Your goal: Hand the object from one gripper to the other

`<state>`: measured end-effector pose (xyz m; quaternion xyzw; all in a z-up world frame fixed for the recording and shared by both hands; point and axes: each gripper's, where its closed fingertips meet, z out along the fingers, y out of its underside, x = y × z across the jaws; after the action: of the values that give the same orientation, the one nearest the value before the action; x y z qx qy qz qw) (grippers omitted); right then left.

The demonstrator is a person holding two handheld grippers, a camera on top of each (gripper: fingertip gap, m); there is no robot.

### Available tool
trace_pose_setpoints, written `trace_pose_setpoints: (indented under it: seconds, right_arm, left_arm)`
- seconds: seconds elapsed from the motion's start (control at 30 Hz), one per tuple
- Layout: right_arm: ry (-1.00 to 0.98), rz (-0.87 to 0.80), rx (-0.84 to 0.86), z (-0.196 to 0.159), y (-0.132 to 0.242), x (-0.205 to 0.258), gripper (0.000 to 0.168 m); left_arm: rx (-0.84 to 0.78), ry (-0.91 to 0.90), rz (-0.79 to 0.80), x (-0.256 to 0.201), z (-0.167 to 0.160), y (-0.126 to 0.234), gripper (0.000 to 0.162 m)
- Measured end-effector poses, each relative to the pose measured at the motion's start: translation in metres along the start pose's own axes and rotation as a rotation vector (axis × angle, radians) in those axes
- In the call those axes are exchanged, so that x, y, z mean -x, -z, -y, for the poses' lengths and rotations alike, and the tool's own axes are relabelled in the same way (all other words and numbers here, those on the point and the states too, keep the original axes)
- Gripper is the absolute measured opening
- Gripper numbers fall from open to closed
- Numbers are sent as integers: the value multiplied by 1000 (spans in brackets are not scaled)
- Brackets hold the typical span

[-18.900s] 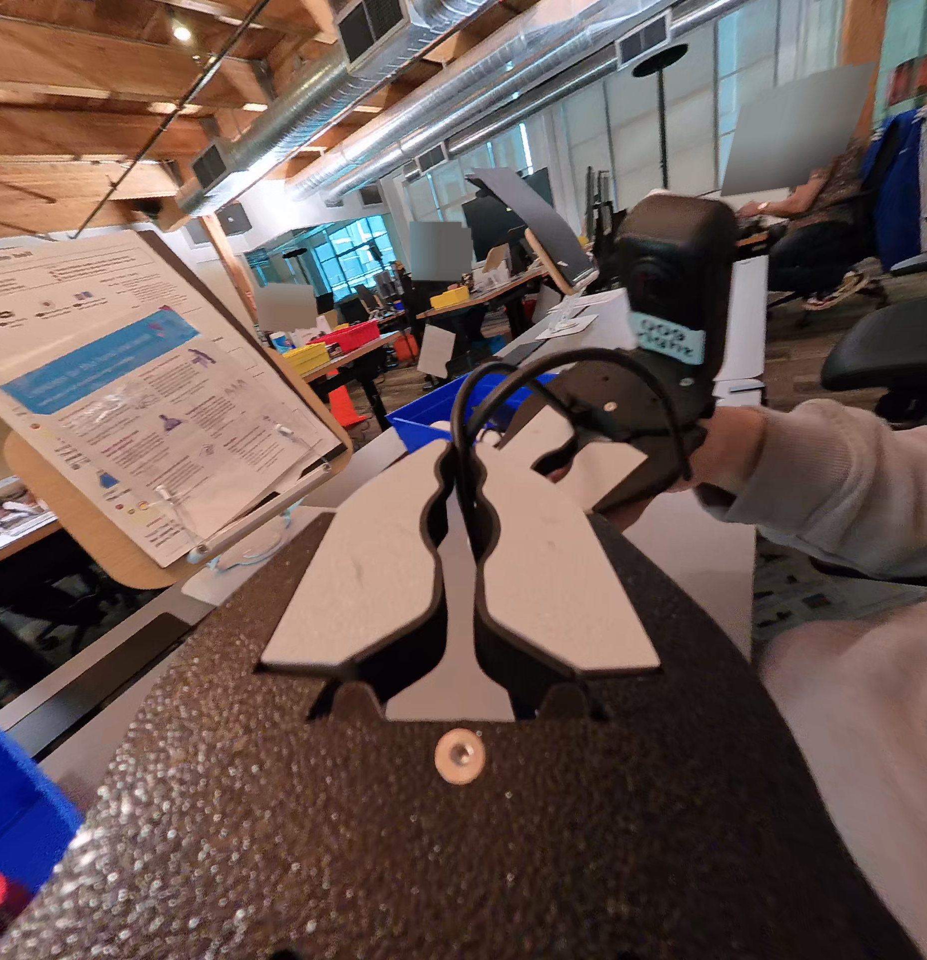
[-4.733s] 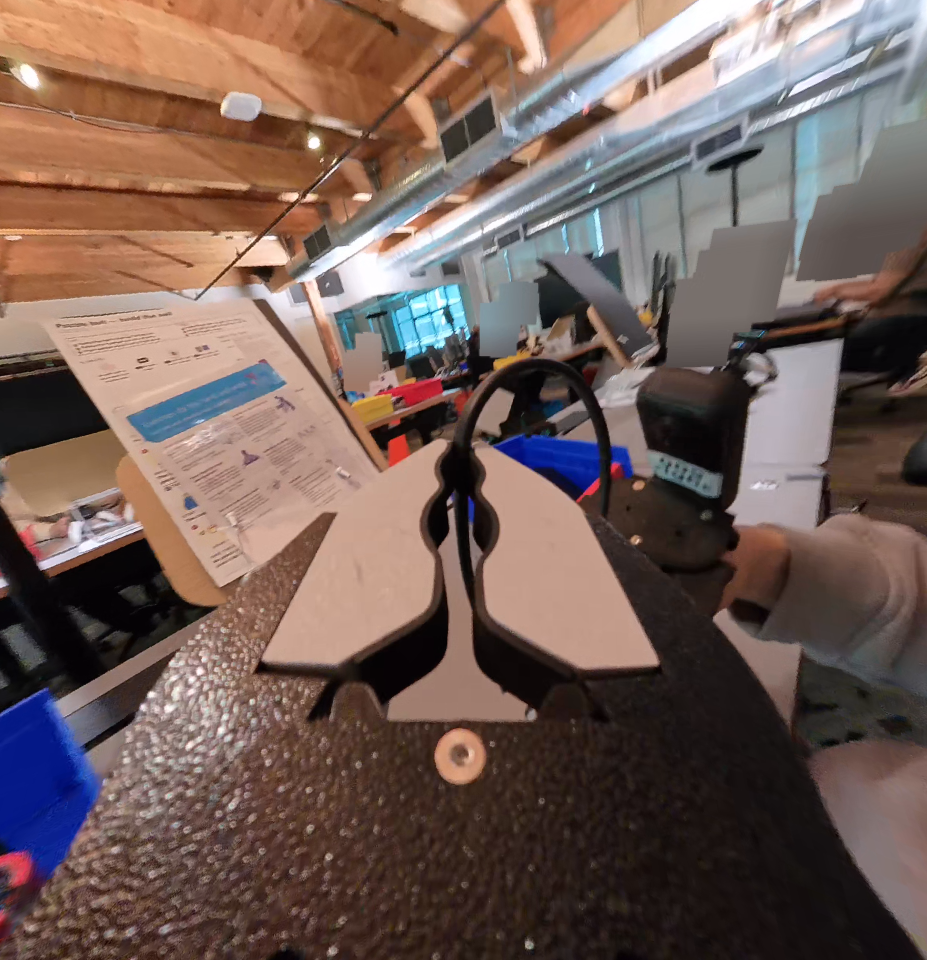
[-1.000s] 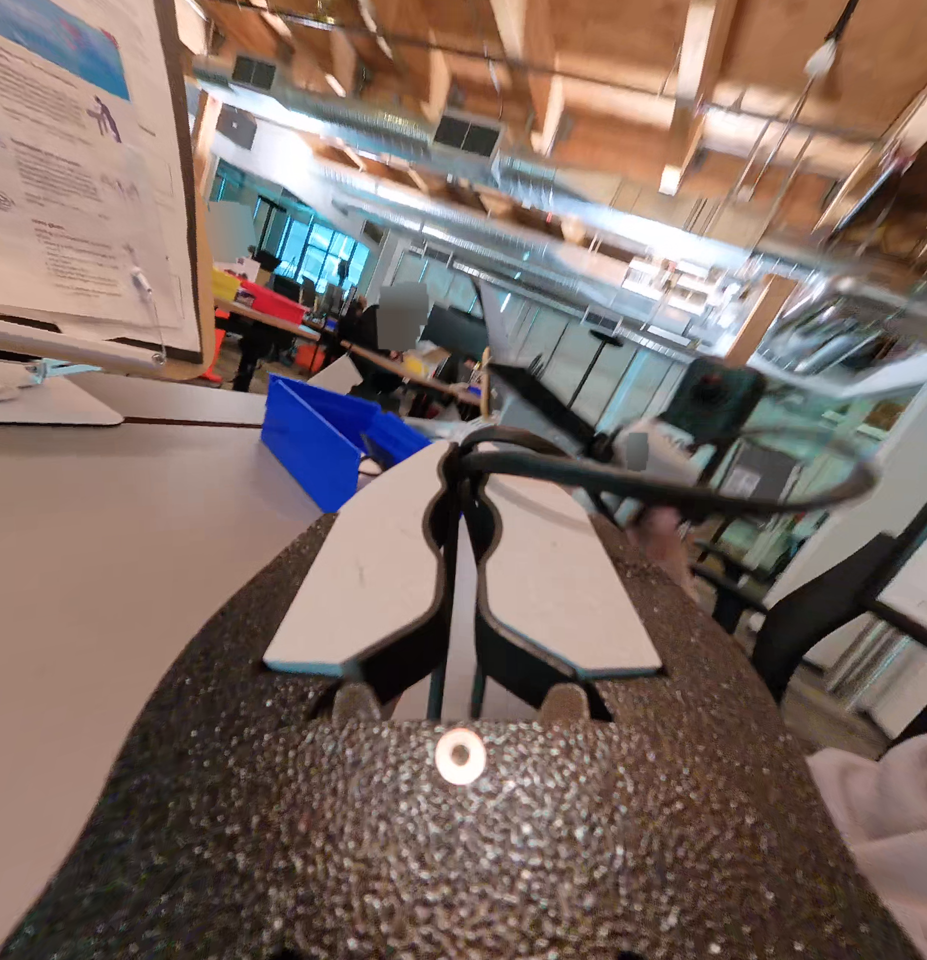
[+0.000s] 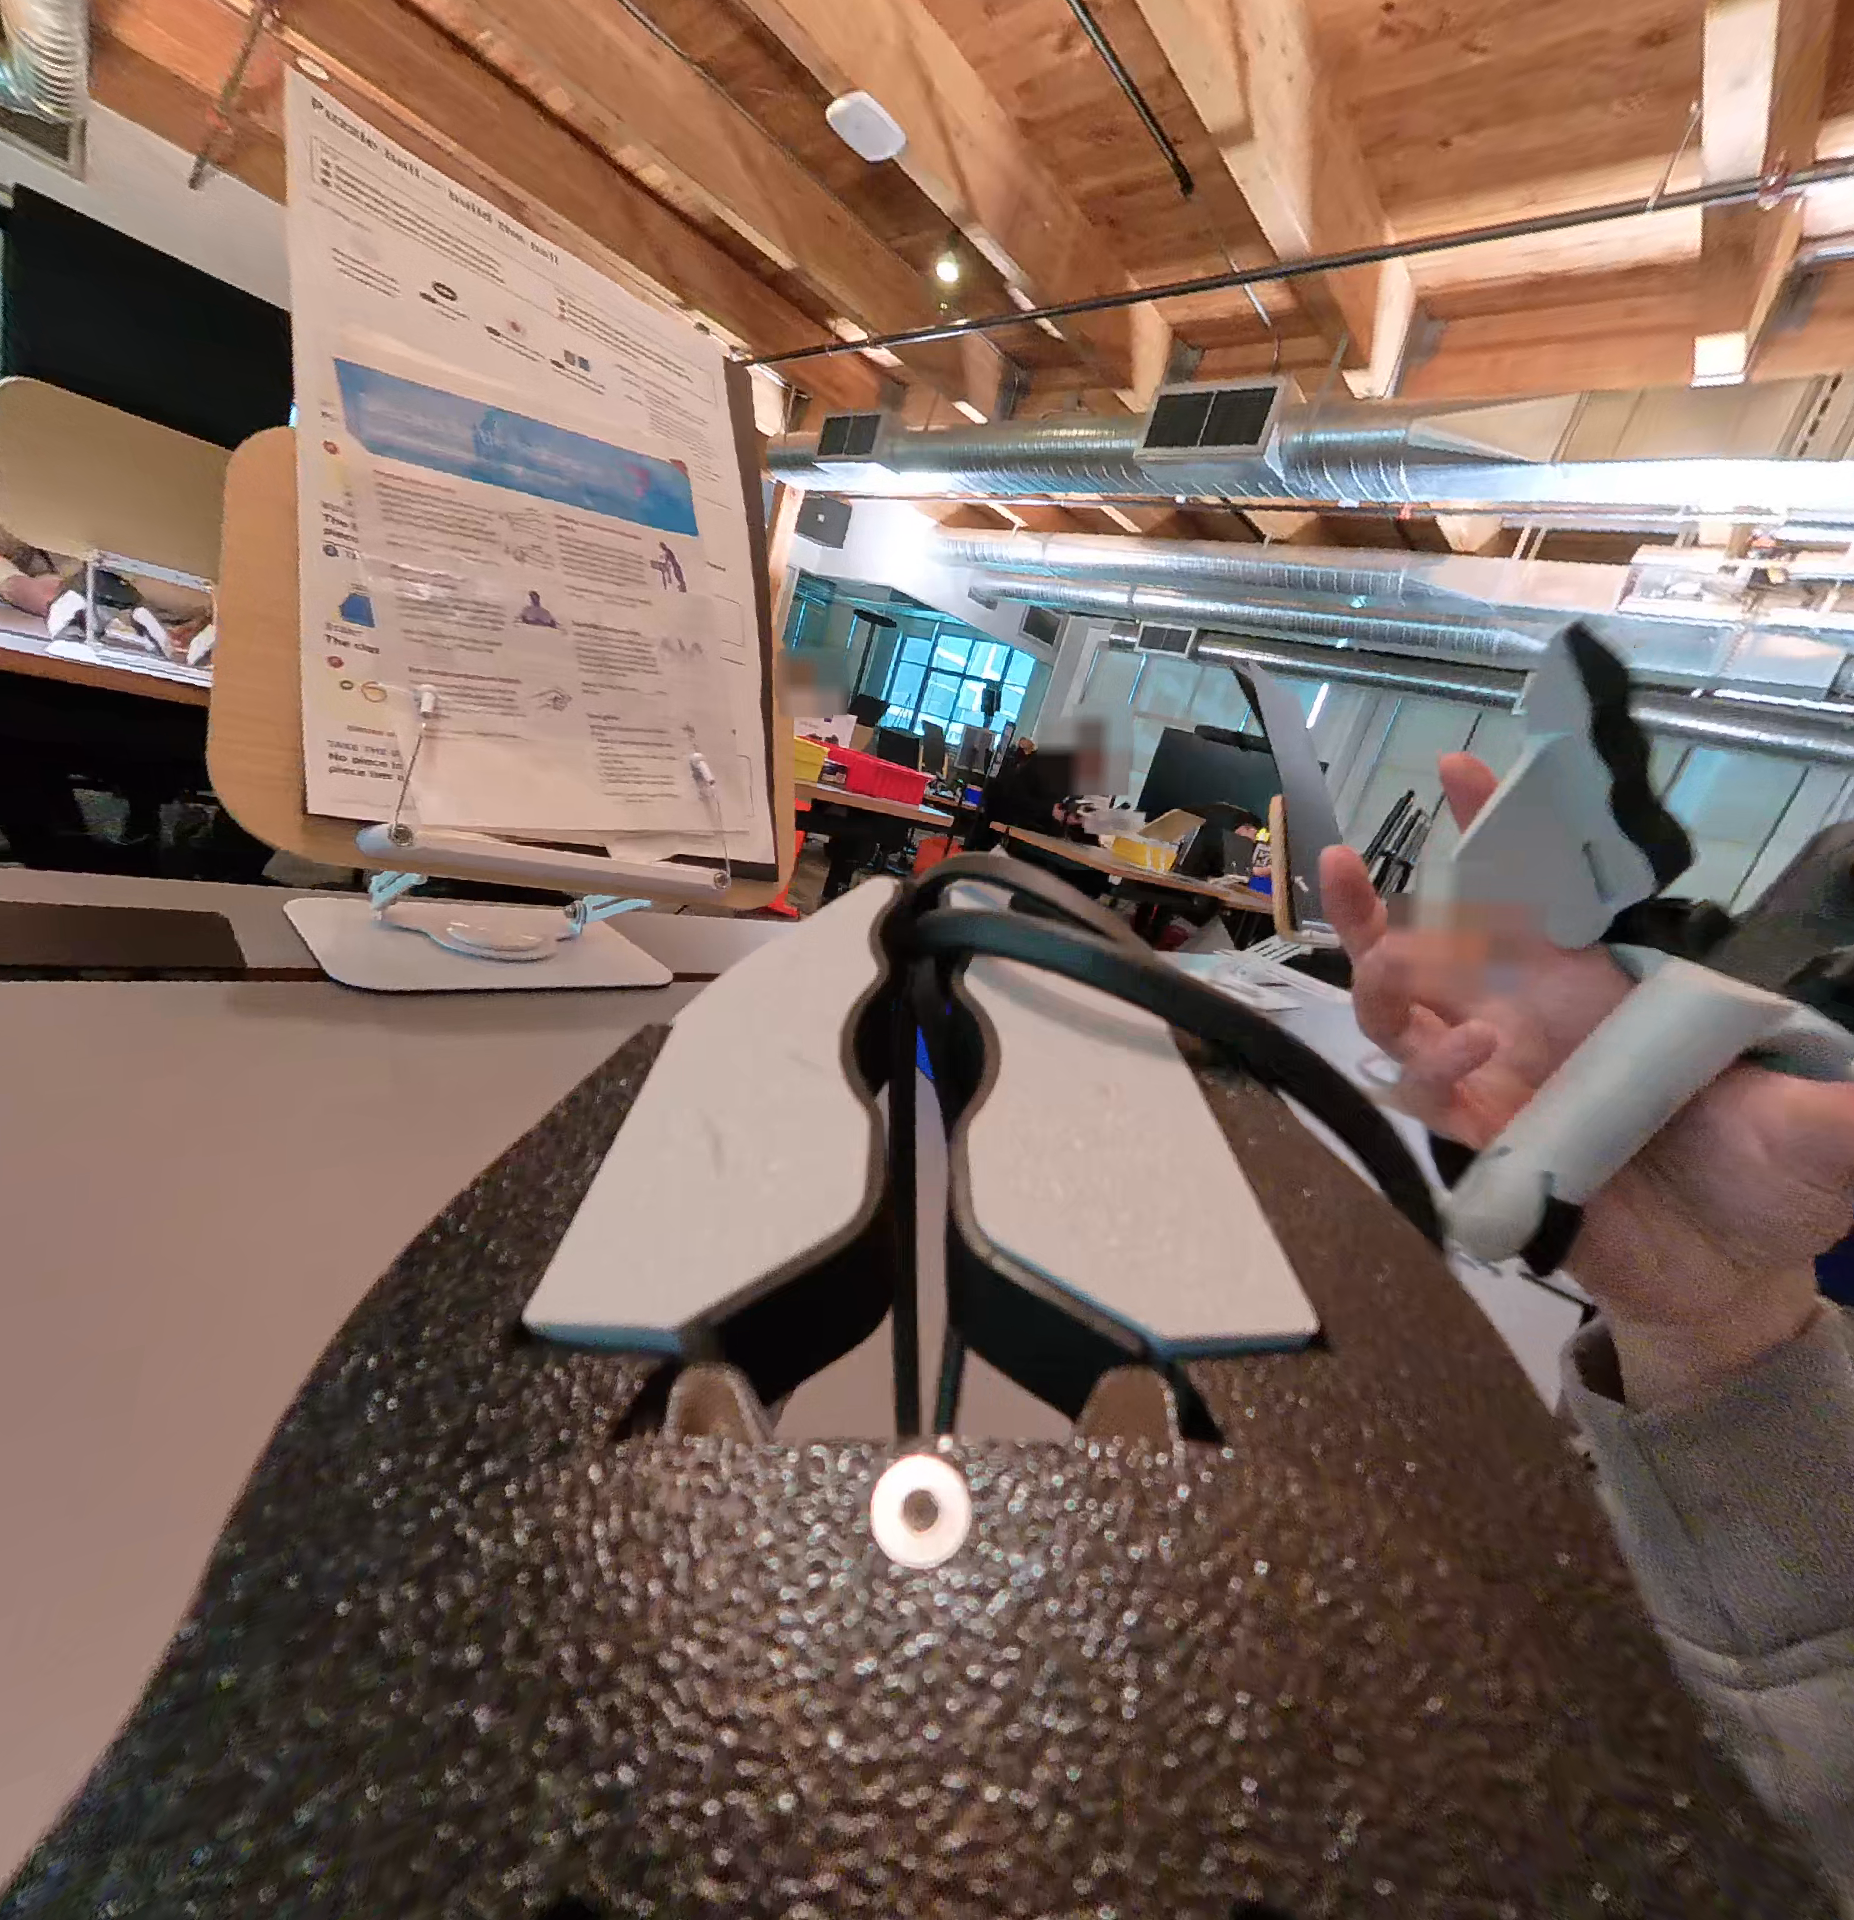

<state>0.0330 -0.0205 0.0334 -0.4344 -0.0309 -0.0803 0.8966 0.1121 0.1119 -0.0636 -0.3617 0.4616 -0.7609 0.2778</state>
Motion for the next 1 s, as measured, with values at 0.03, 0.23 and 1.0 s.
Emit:
trace_pose_setpoints:
  seconds: [0.03, 0.23, 1.0]
  right_arm:
    - [36, -74, 49, -6, 3, -13, 103]
    - [9, -9, 469, -88, 6, -8, 88]
    - [251, -423, 734, -150, 23, -77, 96]
  left_arm:
    - [-5, 13, -20, -2, 2, 1, 2]
    - [-57, -4, -380, -62, 12, 5, 3]
    - [-43, -110, -466, -83, -1, 6, 4]
